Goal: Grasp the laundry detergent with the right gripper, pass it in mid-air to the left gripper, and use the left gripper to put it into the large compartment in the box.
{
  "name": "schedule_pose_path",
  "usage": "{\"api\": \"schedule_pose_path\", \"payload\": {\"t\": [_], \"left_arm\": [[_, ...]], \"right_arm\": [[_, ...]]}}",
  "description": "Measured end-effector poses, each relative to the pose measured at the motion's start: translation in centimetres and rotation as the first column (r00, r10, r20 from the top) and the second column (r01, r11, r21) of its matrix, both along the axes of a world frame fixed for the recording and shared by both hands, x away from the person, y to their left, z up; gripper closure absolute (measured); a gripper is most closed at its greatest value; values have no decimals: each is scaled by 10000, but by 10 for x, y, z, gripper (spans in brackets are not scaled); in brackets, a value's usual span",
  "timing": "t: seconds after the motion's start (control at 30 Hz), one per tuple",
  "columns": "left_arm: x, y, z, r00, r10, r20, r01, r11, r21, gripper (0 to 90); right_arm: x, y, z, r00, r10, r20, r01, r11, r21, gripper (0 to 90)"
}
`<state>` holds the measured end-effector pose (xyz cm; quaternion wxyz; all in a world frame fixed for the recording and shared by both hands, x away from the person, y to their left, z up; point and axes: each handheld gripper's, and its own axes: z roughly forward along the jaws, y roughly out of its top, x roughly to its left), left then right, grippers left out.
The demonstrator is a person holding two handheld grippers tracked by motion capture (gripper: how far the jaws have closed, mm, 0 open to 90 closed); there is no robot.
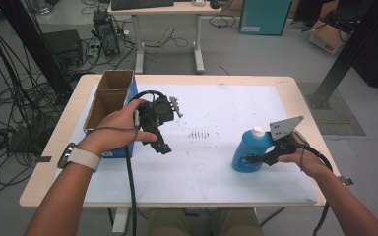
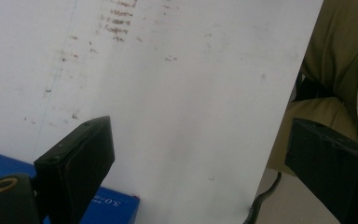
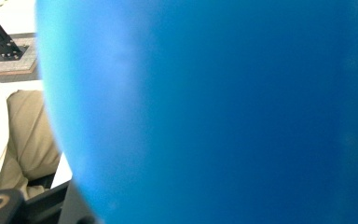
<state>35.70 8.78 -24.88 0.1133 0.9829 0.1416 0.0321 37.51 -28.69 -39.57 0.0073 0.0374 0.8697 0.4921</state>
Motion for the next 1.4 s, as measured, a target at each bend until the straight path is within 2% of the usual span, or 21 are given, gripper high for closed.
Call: {"api": "schedule_pose_path", "payload": {"t": [0.2, 0.33, 0.37, 0.6, 0.77, 0.93, 1.03, 1.4], "left_arm": [[-2, -6, 12, 9998, -2, 188, 6, 9998, -199, 88], [-2, -8, 19, 9998, 78, 160, -74, 9996, -276, 87], [-1, -9, 21, 9998, 87, 205, -80, 9995, -311, 86], [-3, -14, 36, 9989, 123, 454, -106, 9992, -393, 82], [-4, -19, 52, 9983, 48, 584, -28, 9994, -348, 80], [-4, -27, 71, 9983, -10, 580, 31, 9993, -365, 67], [-4, -32, 80, 9991, -166, 393, 181, 9992, -370, 53], [-8, -55, 100, 9977, -533, 410, 544, 9982, -267, 53]], "right_arm": [[-1, -1, -1, 9997, -223, -91, 224, 9997, 97, 441], [-1, -1, 3, 9993, -341, -162, 348, 9984, 444, 441], [-1, -1, 6, 9993, -322, -183, 332, 9980, 544, 440], [0, 3, 27, 9999, -166, 25, 164, 9990, 419, 440], [-3, 7, 42, 9998, -155, -136, 159, 9994, 318, 440], [-6, 14, 57, 9999, 105, -112, -102, 9998, 195, 440], [-7, 18, 65, 9995, 296, -137, -294, 9994, 154, 440], [-11, 42, 91, 9969, 779, -100, -779, 9969, -64, 440]]}}
